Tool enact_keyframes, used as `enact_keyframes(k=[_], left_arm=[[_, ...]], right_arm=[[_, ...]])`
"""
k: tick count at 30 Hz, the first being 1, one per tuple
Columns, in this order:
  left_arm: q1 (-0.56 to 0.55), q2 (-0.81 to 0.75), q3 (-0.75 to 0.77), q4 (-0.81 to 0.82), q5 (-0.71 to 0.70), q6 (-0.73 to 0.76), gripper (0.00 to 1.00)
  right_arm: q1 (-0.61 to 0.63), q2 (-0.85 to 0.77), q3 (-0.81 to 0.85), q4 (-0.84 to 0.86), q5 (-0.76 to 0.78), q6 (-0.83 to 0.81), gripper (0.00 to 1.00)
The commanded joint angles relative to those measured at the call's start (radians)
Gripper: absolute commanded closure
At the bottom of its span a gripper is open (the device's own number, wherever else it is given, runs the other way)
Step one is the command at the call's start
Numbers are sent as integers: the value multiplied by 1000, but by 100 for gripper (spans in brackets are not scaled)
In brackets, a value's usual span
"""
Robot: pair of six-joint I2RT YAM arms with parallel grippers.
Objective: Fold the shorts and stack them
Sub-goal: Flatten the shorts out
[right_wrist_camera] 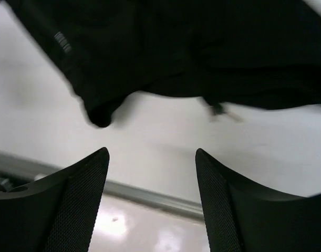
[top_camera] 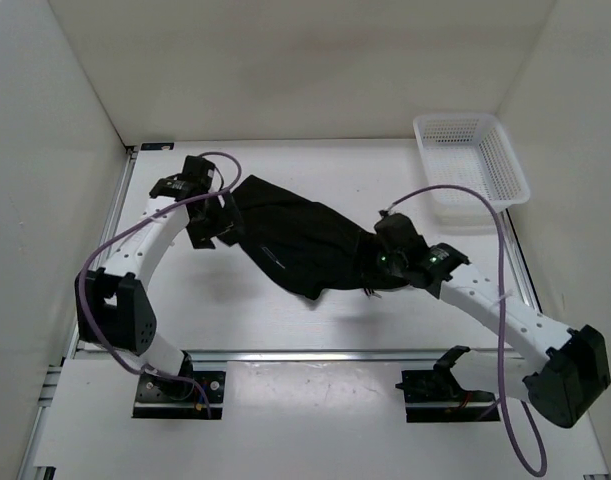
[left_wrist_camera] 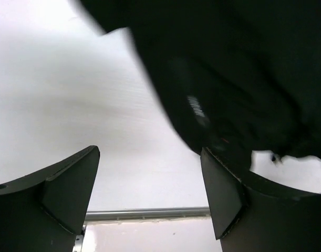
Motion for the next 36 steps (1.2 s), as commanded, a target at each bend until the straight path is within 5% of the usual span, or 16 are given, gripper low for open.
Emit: enact_keyframes(k=[1,6,17,20,25,26,31,36], left_arm=[[79,10,-38,67,63,-27,10],[90,21,-48,68,73,-17,10],[99,-36,-111,68,73,-17,9],[108,-47,-121,68,73,-8,9],[108,-58,-144,68,73,-8,9],[108,-58,-144,68,73,-8,9],[108,-45,-144,68,73,2,9],[108,8,-144,78,73,12,9]], right_arm=[[55,18,-77,255,-219,282,24],[87,96,-238,537,-284,510,15],[158,374,-192,726,-236,549,16],[158,423,-166,749,-227,549,29],[158,404,-132,671,-95,523,80],[158,378,-132,628,-77,513,97],[138,236,-150,422,17,421,100],[69,-85,-301,177,110,328,100]])
